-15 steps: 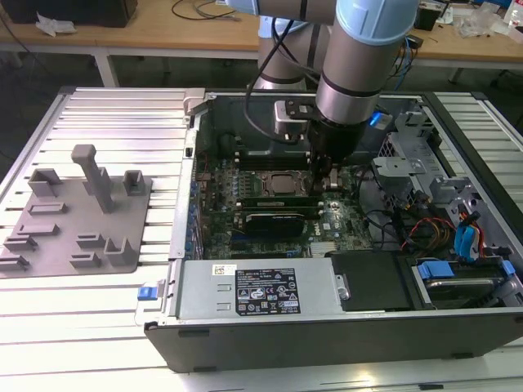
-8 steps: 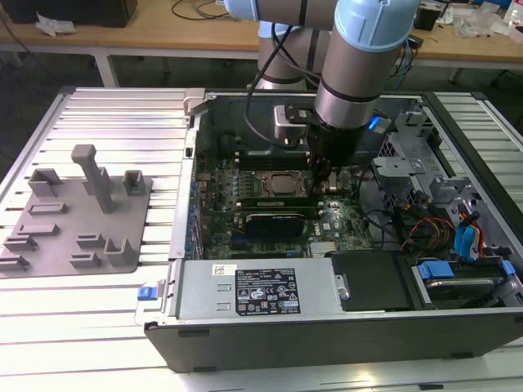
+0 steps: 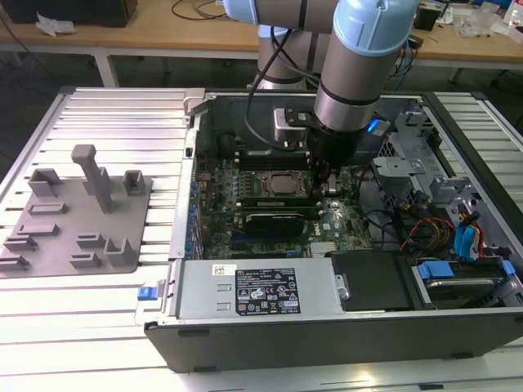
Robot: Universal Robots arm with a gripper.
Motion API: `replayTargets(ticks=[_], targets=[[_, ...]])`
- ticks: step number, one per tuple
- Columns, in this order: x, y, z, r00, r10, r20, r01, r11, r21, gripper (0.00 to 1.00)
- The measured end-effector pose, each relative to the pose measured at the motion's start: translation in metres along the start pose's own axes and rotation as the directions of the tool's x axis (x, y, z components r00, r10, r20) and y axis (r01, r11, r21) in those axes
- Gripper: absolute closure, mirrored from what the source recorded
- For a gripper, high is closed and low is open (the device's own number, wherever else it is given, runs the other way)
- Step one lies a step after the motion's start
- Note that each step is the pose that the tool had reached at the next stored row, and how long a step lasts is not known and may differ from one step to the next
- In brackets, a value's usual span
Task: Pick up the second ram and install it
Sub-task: 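Press down the second ram until it locks into place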
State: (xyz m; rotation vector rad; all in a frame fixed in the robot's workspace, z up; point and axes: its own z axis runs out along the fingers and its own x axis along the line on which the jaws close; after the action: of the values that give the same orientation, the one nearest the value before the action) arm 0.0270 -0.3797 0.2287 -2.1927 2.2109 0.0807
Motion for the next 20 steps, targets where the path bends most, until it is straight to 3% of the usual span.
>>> replayTargets(ticks=[2,4,7,9,15,18,20], targets=[[-0.0002,0.0,-0.0004,1.0,0.0,0.0011,0.0,1.0,0.0002,0.92],[-0.0008,0.0003,-0.0124,1.0,0.0,0.0004,0.0,1.0,0.0001,0.92],[-0.0008,0.0003,-0.013,1.0,0.0,0.0005,0.0,1.0,0.0002,0.92],[-0.0007,0.0055,-0.0127,1.0,0.0,0.0004,0.0,1.0,0.0006,0.92],[-0.0001,0.0631,-0.0099,1.0,0.0,0.0006,0.0,1.0,0.0071,0.92],[-0.0002,0.0837,-0.009,1.0,0.0,0.0006,0.0,1.0,0.0088,0.92],[-0.0016,0.0889,-0.0079,1.0,0.0,0.0004,0.0,1.0,0.0092,0.92]])
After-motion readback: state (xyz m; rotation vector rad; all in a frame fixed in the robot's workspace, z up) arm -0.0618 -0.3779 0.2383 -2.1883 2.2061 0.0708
